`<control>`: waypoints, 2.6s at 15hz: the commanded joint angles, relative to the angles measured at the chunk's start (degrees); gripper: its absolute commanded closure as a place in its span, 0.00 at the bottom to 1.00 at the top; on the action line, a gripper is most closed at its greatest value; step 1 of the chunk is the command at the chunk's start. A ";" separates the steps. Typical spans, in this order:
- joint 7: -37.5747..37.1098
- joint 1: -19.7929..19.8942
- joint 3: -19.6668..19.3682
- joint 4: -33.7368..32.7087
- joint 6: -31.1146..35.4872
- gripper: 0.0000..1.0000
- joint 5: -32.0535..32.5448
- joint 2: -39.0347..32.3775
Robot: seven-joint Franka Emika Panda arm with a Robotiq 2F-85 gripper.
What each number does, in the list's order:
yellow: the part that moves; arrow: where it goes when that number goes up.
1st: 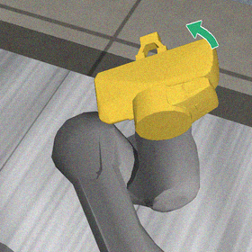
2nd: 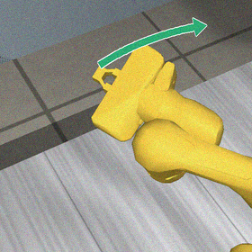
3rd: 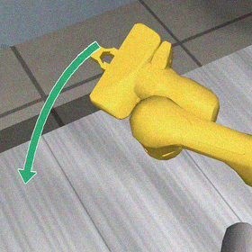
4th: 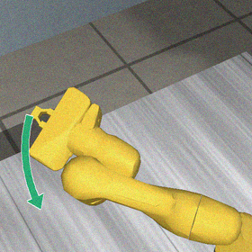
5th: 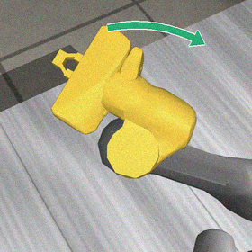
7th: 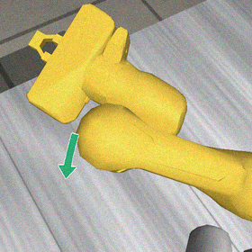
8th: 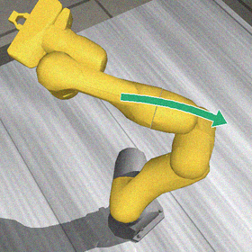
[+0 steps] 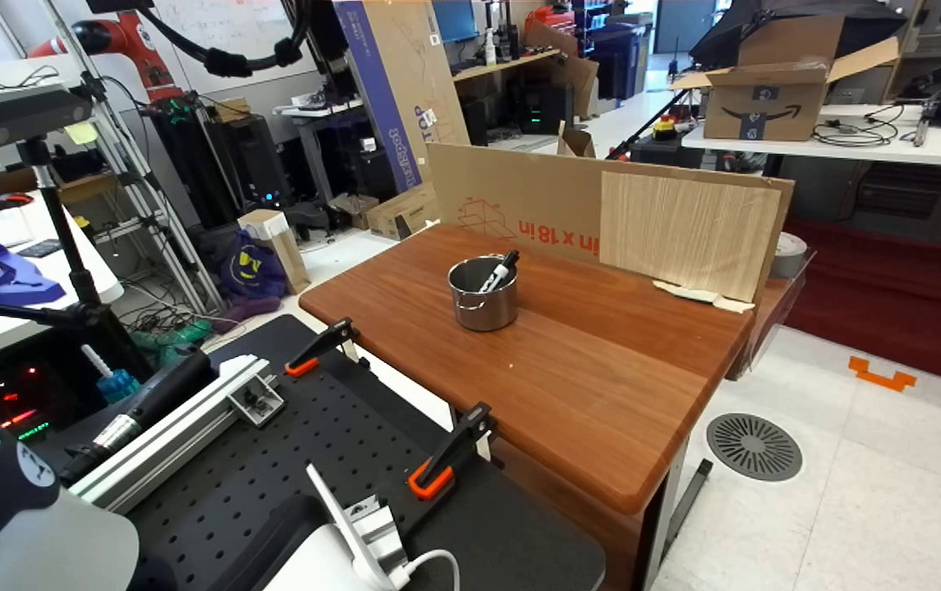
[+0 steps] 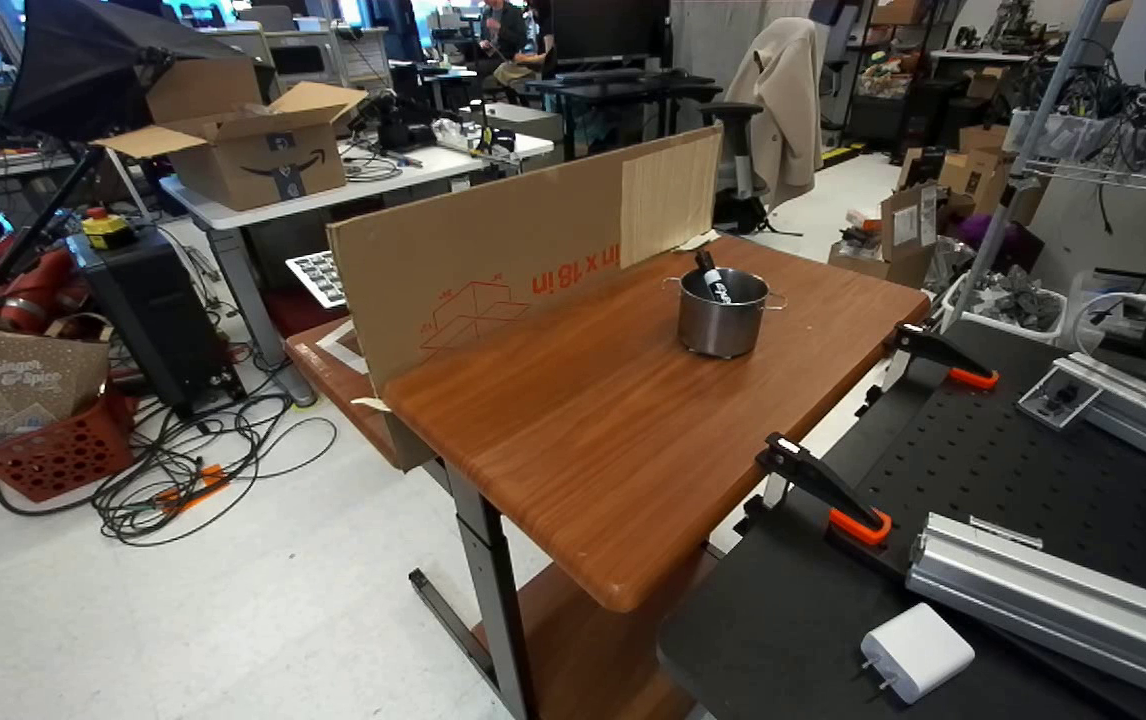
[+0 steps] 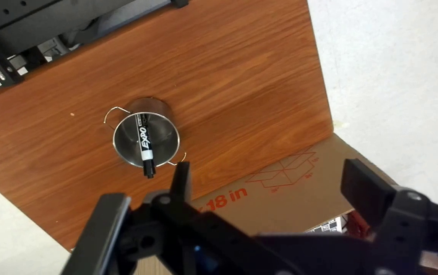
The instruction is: Take the black marker out of the pot
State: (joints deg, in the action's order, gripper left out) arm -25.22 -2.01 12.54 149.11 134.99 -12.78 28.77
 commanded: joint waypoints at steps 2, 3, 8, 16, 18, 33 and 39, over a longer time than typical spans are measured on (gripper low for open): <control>1.76 2.01 -2.52 -0.90 7.63 0.00 2.33 -7.18; 2.04 2.46 -3.11 -1.39 9.09 0.00 2.75 -9.14; 2.38 3.37 -4.96 -5.00 14.91 0.00 5.75 -19.89; 1.33 2.81 -10.26 -12.27 18.01 0.00 13.48 -35.58; 1.46 2.22 -11.51 -13.81 17.62 0.00 13.69 -38.18; 1.93 -0.89 -14.99 -20.73 15.42 0.42 12.93 -48.85; 1.12 -2.25 -16.66 -22.52 15.54 0.87 13.47 -50.62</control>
State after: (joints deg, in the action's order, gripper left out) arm -23.15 -2.47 -2.25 128.28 151.93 -0.41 -20.70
